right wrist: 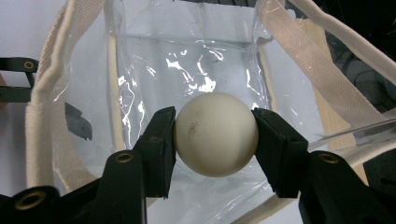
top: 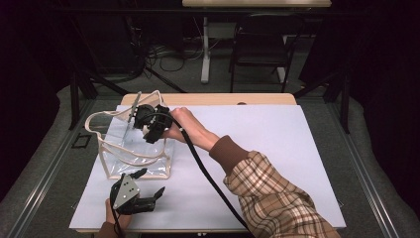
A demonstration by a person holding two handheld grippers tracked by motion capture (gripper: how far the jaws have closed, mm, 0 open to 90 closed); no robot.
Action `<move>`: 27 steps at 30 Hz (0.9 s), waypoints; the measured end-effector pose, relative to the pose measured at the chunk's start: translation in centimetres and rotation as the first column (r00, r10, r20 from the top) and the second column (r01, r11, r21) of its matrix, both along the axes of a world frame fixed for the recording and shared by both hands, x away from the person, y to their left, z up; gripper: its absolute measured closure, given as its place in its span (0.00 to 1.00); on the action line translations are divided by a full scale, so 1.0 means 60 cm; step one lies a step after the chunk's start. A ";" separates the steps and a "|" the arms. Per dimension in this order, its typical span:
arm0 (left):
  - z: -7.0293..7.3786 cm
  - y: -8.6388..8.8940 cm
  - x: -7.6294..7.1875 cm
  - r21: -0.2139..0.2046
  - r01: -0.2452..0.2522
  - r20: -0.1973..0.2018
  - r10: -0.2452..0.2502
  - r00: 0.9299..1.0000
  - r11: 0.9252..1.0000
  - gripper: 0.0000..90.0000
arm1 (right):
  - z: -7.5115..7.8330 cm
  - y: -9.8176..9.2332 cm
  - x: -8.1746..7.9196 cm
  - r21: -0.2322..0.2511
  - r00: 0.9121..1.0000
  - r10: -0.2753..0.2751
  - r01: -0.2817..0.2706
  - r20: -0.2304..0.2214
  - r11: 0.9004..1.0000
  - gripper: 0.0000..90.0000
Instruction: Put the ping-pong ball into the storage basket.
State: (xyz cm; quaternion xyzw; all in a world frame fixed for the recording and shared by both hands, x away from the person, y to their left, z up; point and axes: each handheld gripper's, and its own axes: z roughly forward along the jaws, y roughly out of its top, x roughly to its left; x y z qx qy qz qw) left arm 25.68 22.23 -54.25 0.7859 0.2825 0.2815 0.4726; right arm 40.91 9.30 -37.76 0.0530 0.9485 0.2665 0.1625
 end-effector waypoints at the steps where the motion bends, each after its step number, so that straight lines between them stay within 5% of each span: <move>1: 0.000 -0.001 0.000 -0.004 -0.001 0.000 0.001 1.000 1.000 0.18 | 0.000 0.001 0.000 -0.008 1.000 0.004 -0.004 0.001 1.000 0.56; 27: 0.000 0.000 0.001 -0.002 0.001 -0.002 -0.001 1.000 1.000 0.18 | -0.016 0.016 0.002 -0.065 0.999 0.000 -0.002 -0.039 0.998 0.53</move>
